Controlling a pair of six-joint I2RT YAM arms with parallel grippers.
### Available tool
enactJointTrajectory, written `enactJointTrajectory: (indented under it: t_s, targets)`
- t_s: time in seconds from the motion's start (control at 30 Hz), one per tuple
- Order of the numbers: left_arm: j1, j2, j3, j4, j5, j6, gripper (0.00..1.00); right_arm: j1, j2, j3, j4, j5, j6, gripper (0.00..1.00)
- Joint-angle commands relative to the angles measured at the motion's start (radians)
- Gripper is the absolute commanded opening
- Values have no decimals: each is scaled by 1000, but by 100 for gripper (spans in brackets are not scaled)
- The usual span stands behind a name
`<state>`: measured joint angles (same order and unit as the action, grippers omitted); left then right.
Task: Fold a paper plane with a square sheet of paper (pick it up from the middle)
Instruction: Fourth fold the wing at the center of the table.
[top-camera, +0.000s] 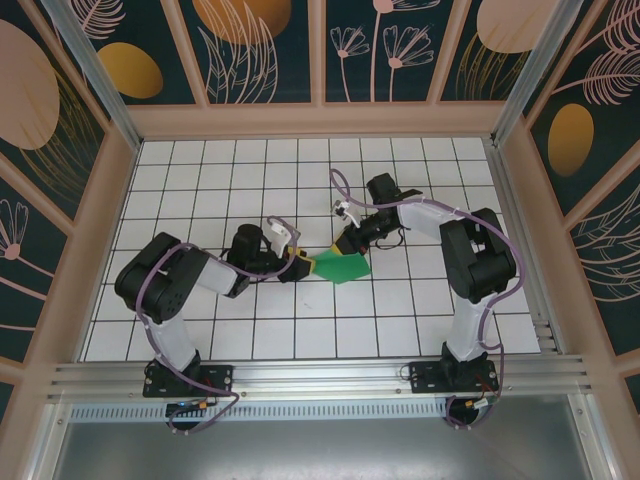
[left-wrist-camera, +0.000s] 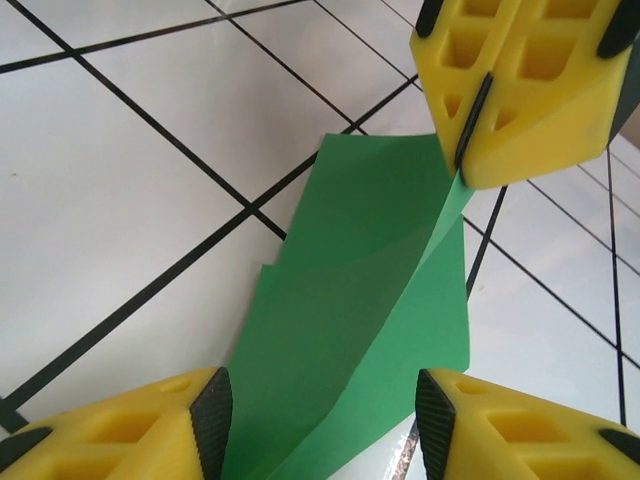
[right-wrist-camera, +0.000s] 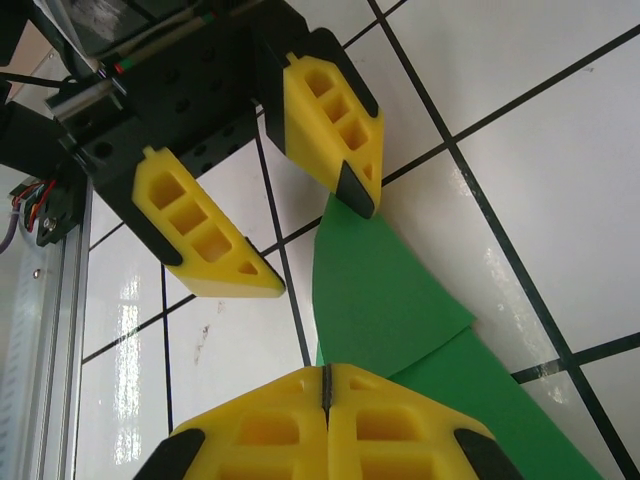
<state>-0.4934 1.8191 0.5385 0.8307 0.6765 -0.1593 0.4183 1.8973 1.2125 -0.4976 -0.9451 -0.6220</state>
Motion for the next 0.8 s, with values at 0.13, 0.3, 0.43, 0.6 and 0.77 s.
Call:
enactJointTrajectory:
  t_s: [0.13,0.3,0.43,0.6,0.77]
  targets:
    - [-31,79,72,45,51,95,47,-6,24,20,-18,-54,-18,5]
    - [-39,97,82,44,68,115,42,-5,34,26,-27,-54,-29,4]
    - [-40,98,86,40,81,123,32,-5,42,38,-36,-47,-33,5]
    - [-40,106,89,30,88,125,22,-7,43,43,-32,-37,-28,5]
    - [-40,112,90,30,74,93,15,-10,21,50,0,-12,22,13]
